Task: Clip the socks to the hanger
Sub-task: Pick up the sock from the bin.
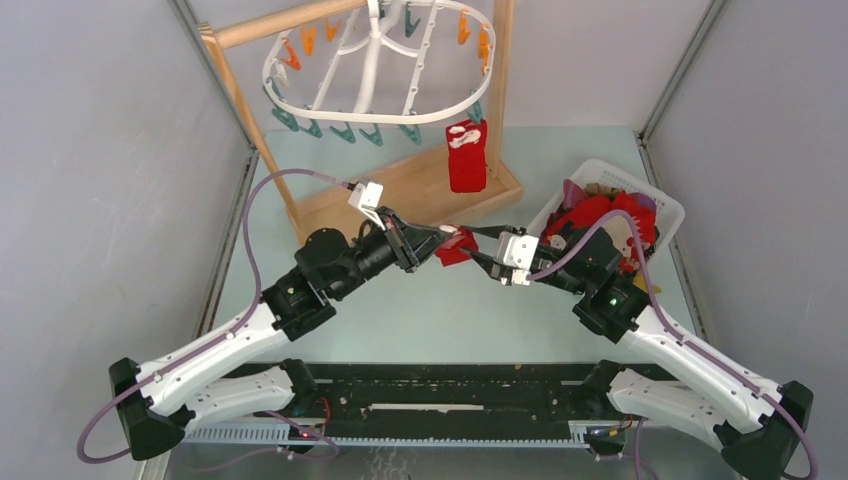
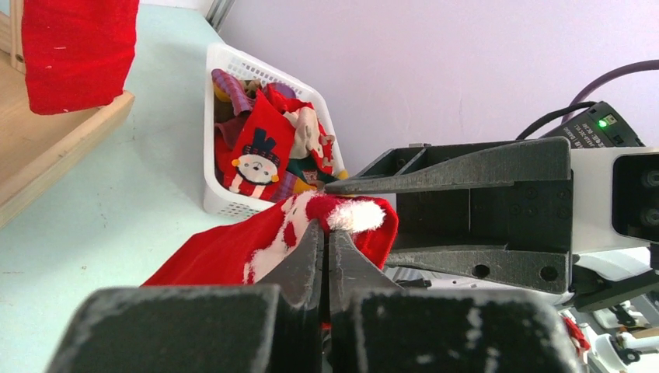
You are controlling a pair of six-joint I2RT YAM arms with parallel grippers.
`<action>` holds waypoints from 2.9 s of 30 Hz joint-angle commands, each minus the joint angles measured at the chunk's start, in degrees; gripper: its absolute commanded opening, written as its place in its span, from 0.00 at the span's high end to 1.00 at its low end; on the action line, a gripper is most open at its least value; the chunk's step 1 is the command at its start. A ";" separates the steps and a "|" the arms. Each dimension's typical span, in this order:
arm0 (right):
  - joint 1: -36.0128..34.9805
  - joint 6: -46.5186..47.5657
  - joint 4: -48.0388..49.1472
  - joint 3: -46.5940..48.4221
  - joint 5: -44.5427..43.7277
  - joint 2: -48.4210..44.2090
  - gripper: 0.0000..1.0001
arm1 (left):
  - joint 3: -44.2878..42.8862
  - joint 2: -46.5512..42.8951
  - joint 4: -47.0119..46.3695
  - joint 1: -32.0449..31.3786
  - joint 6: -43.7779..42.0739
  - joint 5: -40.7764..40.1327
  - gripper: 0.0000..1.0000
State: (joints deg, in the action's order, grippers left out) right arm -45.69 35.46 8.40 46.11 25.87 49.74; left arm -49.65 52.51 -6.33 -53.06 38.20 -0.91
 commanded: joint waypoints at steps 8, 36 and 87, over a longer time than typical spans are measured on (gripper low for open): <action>0.93 0.96 3.91 -0.05 0.18 -0.47 0.70 | -1.33 -0.45 -4.04 -0.45 2.40 -0.67 1.00; 7.73 -7.10 0.03 3.18 8.14 1.06 1.00 | 12.56 -14.21 -17.97 10.23 -18.47 3.63 0.20; 5.04 -9.84 0.96 8.82 11.93 8.09 0.99 | 19.42 -3.73 -38.58 7.71 -24.24 15.84 0.50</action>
State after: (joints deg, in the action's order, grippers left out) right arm -40.27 26.41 8.73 52.69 37.60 57.91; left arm -27.66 49.10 -40.84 -44.93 13.06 15.99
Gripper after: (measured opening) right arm 0.014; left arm 0.554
